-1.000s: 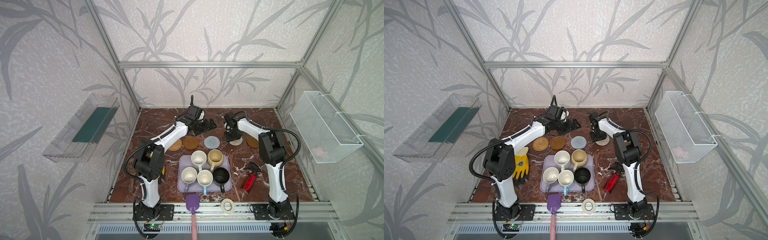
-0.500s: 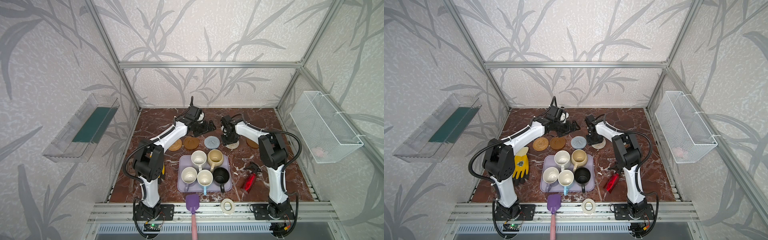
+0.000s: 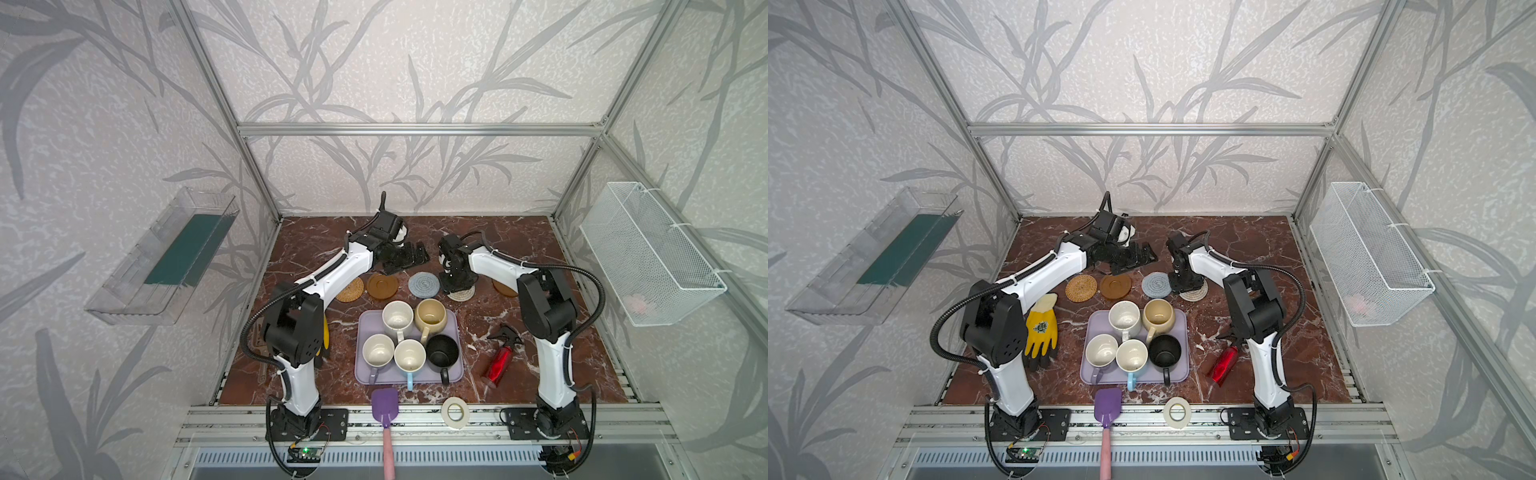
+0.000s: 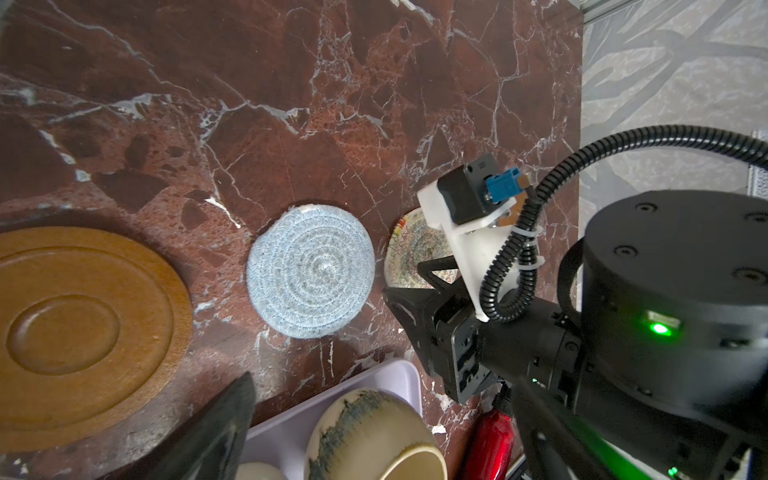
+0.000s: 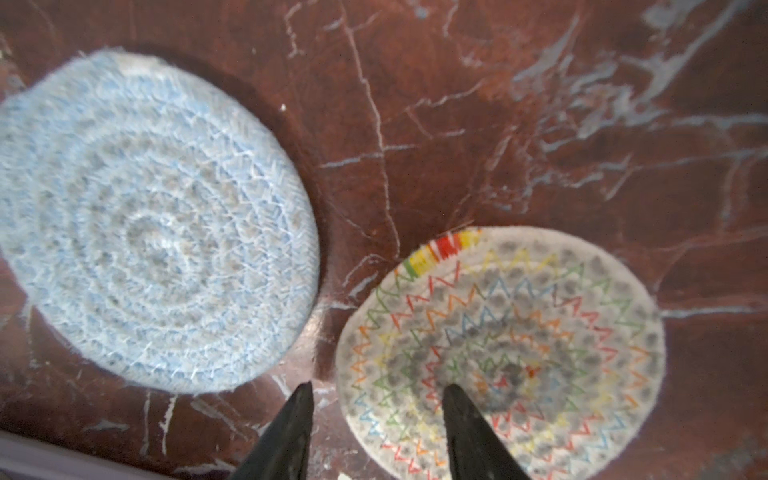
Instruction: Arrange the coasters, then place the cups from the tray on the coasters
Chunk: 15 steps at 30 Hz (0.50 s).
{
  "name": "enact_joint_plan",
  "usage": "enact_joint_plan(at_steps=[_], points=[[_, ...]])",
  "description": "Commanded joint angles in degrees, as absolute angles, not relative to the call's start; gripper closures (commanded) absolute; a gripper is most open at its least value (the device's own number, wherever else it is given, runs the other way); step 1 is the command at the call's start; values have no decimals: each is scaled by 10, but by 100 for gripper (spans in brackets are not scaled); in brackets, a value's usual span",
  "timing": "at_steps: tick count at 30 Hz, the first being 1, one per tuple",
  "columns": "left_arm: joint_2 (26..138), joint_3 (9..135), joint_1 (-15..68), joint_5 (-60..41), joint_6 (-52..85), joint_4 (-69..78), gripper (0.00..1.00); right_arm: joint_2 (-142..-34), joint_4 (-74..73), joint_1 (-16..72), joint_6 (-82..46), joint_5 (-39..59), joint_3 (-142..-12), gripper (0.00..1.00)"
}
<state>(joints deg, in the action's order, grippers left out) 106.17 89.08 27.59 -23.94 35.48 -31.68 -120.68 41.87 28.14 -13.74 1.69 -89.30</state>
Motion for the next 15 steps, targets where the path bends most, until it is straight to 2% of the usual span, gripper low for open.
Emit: enact_joint_plan(at_steps=[1,11,15], points=[[1040,909,280,-224,338,-339,1,-1199,433,284,-145,19,-889,49],[1042,909,281,-219,332,-341,1,-1162,389,284,-136,18,-871,48],[1041,909,282,-220,333,-340,1,-1151,376,285,-133,8,-865,45]])
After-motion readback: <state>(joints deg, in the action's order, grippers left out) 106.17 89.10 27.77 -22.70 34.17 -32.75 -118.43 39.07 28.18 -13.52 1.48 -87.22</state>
